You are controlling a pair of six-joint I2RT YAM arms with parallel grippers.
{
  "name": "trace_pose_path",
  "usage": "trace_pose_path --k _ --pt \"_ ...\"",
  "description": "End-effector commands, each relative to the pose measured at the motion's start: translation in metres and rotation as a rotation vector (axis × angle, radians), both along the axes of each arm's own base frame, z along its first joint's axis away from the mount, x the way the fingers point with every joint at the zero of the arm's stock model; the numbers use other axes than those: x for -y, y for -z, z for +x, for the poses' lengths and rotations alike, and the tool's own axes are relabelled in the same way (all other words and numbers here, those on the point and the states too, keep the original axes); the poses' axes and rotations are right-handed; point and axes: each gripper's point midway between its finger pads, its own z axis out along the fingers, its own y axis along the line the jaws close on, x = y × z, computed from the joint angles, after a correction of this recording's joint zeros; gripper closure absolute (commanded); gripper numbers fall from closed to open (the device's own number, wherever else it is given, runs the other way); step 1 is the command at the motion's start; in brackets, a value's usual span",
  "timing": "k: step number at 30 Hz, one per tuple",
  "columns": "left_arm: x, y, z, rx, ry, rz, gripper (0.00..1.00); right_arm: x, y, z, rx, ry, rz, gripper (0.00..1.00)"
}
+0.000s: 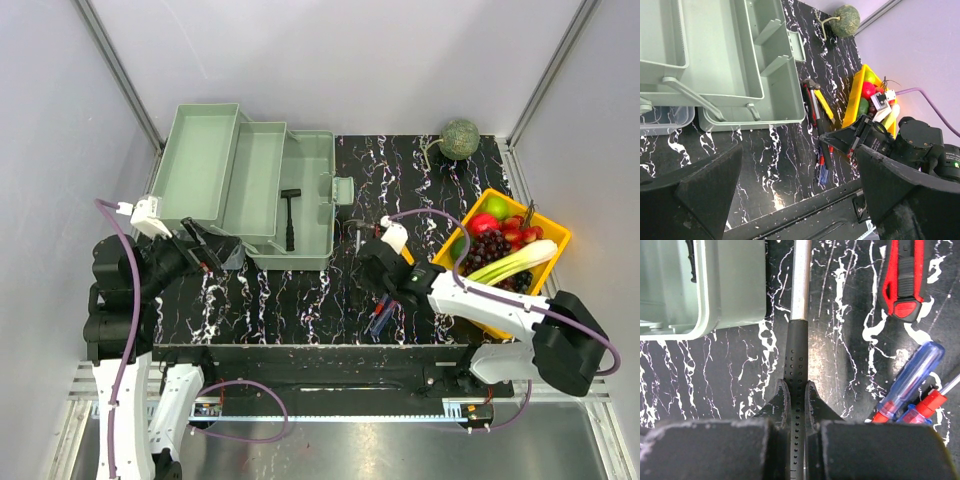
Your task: Pack the tool kit
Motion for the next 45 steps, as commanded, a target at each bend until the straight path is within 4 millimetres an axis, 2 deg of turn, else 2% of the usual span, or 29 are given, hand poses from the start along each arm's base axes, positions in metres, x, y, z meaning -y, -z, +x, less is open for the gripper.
trace_pose_path --k 1,5,10,15,20,26,34,39,45 --pt "0.009 -0.023 -0.002 0.087 0.050 -0.029 0.01 0.018 -0.019 0.012 0.060 0.128 0.030 1.00" --pt "0.009 -0.029 -0.003 0.101 0.050 -0.026 0.01 0.031 -0.032 0.014 0.092 0.189 0.024 1.00" --pt "0.009 -0.032 -0.003 0.109 0.049 -0.025 0.01 0.037 -0.069 0.021 0.175 0.178 0.019 1.00" --pt "0.007 -0.036 -0.003 0.117 0.043 -0.016 0.01 0.017 -0.115 0.031 0.282 0.038 0.010 1.00" --pt "0.005 -0.039 -0.004 0.125 0.033 -0.006 0.01 -0.019 -0.154 0.045 0.371 -0.098 0.048 1.00" --pt "0.003 -0.044 -0.006 0.132 0.021 0.011 0.01 -0.068 -0.158 0.081 0.385 -0.167 -0.011 1.00" --pt "0.002 -0.064 -0.020 0.179 0.020 0.043 0.01 -0.118 -0.143 0.131 0.369 -0.197 -0.029 1.00" --pt "0.001 -0.064 -0.022 0.176 0.017 0.048 0.01 -0.133 -0.116 0.153 0.303 -0.207 -0.032 1.00" --pt "0.001 -0.059 -0.021 0.165 0.017 0.050 0.01 -0.135 -0.090 0.170 0.242 -0.179 0.021 1.00"
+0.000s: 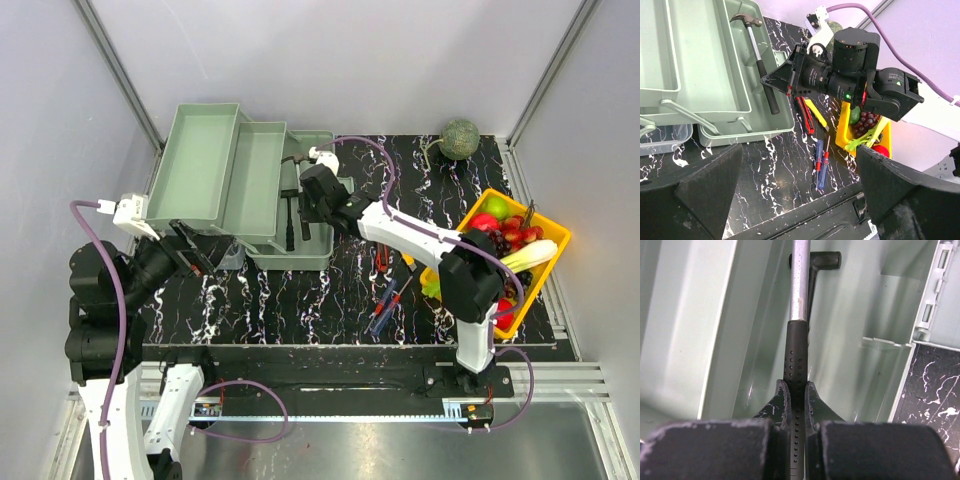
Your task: Pack the tool kit
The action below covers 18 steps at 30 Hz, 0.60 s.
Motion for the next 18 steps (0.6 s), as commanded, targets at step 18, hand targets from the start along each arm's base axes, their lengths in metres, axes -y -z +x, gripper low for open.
trace_pose_path --k 18 --pt "-0.003 -0.003 0.003 0.032 -0.013 0.025 0.01 -0.014 0.049 0.061 -0.025 0.052 0.053 1.00"
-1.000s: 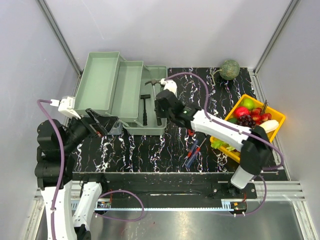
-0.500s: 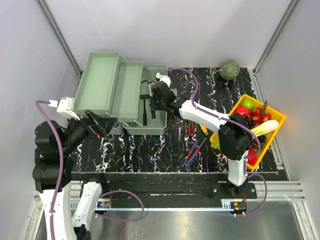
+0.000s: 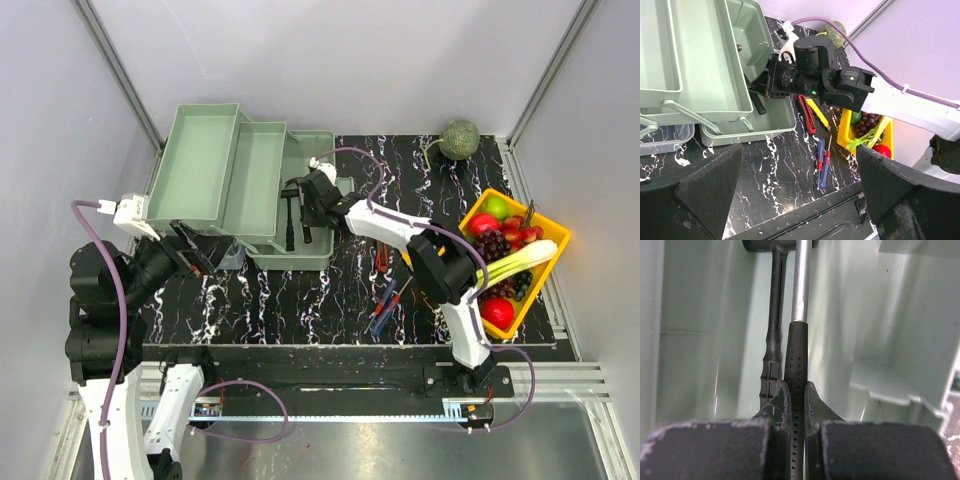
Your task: Pack the tool kit
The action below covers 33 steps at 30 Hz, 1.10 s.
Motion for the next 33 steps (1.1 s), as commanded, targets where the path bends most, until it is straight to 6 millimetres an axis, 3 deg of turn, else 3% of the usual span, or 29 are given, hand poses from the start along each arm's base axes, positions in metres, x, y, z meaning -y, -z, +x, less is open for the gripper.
trace_pose_path --k 1,11,14,16,18,20,25,29,31,33 --pt "-0.002 -0.006 0.003 0.038 -0.011 0.016 0.01 -0.012 -0.026 0.033 0.086 0.039 0.053 1.00" --pt "-0.002 -0.004 0.003 0.034 -0.011 0.017 0.01 -0.002 -0.012 0.054 0.095 0.150 -0.038 1.00" --pt "-0.003 -0.003 0.003 0.034 -0.012 0.017 0.01 -0.001 -0.015 0.056 0.098 0.156 -0.044 0.82" --pt "-0.003 -0.002 0.003 0.029 -0.012 0.017 0.01 0.000 -0.019 0.056 0.100 0.153 -0.043 0.63" --pt "-0.002 -0.002 0.003 0.031 -0.010 0.017 0.01 0.001 -0.028 0.051 0.108 0.131 -0.033 0.49" --pt "-0.003 -0.004 0.003 0.035 -0.012 0.017 0.01 0.001 -0.052 0.043 0.138 0.108 0.017 0.39" --pt "-0.002 -0.005 0.003 0.033 -0.010 0.013 0.01 0.006 -0.106 0.020 0.191 0.050 0.114 0.36" --pt "0.000 -0.005 0.002 0.033 0.000 0.009 0.01 0.015 -0.147 -0.009 0.205 -0.014 0.182 0.36" --pt "0.002 -0.006 0.001 0.033 0.014 0.008 0.01 0.029 -0.155 -0.026 0.196 -0.022 0.183 0.35" --pt "0.004 -0.006 0.001 0.031 0.036 0.006 0.01 0.055 -0.156 -0.042 0.190 0.025 0.157 0.34"
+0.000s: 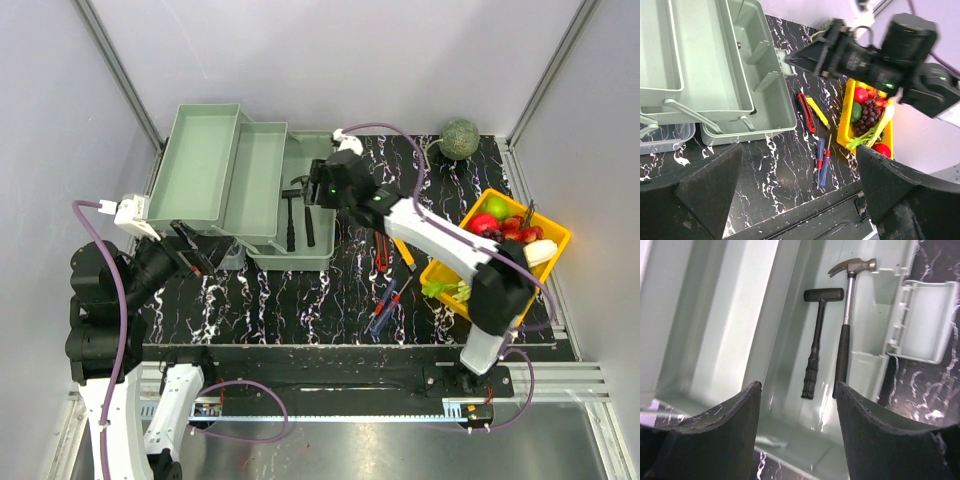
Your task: Pack the tool kit
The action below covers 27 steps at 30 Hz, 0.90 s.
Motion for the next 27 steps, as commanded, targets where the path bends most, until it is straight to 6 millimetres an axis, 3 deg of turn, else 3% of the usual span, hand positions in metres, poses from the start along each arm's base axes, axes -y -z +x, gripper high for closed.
trace_pose_path --k 1,8,12,18,22,27 --pt "0.006 -0.007 0.000 0.031 0.049 0.002 0.01 0.049 -0.040 -0.038 0.042 0.043 0.011 0.33" --pt "0.020 -0.006 0.001 0.040 0.144 -0.031 0.01 0.152 0.023 -0.101 -0.098 0.277 -0.166 0.29" --pt "0.024 0.002 0.006 0.021 0.173 -0.046 0.01 0.188 0.050 -0.134 -0.189 0.403 -0.160 0.31" --pt "0.025 0.015 0.022 -0.009 0.141 -0.060 0.02 0.204 0.098 -0.172 -0.336 0.465 -0.114 0.41" --pt "0.012 0.034 0.051 -0.072 0.033 -0.022 0.02 0.204 0.128 -0.188 -0.459 0.455 -0.183 0.43" --pt "0.025 0.033 0.069 -0.084 0.041 -0.004 0.05 0.212 0.159 -0.202 -0.531 0.483 -0.234 0.47"
